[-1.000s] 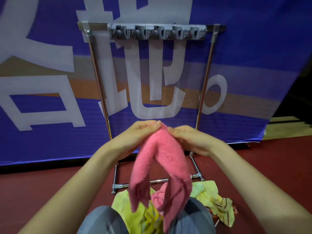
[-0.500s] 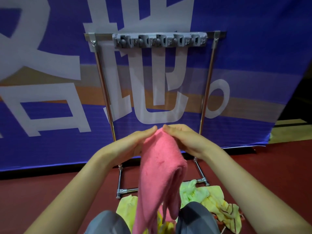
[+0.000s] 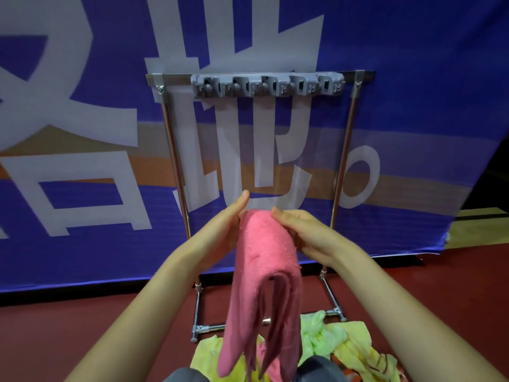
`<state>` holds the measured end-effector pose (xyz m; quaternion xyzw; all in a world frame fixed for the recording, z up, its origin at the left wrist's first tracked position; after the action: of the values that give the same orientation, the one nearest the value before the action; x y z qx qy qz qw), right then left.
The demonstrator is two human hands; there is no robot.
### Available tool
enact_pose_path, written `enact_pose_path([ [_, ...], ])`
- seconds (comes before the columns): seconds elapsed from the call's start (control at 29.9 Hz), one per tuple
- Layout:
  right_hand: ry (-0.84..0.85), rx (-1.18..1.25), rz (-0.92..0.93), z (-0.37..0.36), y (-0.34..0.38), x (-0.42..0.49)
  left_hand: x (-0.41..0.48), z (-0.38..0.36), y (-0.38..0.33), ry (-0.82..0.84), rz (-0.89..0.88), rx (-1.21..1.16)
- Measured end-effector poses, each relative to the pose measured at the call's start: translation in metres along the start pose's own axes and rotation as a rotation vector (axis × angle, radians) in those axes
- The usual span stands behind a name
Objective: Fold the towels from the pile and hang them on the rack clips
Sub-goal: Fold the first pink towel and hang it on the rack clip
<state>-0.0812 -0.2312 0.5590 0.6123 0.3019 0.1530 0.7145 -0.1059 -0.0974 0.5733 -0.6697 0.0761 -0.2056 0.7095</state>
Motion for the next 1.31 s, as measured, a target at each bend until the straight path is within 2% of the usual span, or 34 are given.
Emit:
enact_pose_path([
  [0.2, 0.046, -0.104, -0.057, 0.013, 0.02, 0.032, 0.027, 0.041, -0.005, -0.159, -0.018, -0.016],
  [0.33, -0.019, 0.063, 0.01, 0.018, 0.032, 0.055, 0.043, 0.063, 0.002, -0.134, -0.025, -0.027],
  [0.5, -0.004, 0.125, 0.063, 0.018, 0.046, 0.086, 0.061, 0.079, 0.007, -0.054, -0.02, 0.004],
  [0.67, -0.031, 0.134, 0.101, 0.023, 0.064, 0.13, 0.09, 0.114, 0.0, -0.109, -0.085, -0.017],
  [0.77, 0.021, 0.077, 0.166, 0.025, 0.098, 0.162, 0.114, 0.151, -0.009, -0.205, -0.135, -0.01],
  [0.94, -0.103, -0.001, 0.196, 0.032, 0.151, 0.223, 0.149, 0.206, -0.03, -0.385, -0.211, -0.011],
  [1.04, -0.165, 0.012, 0.25, 0.045, 0.188, 0.26, 0.18, 0.234, -0.049, -0.461, -0.29, 0.066],
  [1.31, -0.364, 0.175, 0.306, 0.059, 0.231, 0.333, 0.245, 0.284, -0.068, -0.638, -0.42, 0.181],
])
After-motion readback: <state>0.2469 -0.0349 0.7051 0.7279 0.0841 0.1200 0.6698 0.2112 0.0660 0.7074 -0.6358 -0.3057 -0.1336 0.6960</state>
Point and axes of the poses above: each hand's wrist, its own x-axis towards the middle knuckle, its own z-axis out of the back of the hand, y = z × x, the point moved 3 cm from there along x, towards the middle knuckle, and after that the axes turned 12 degrees about -z, right-handed, at the moved point
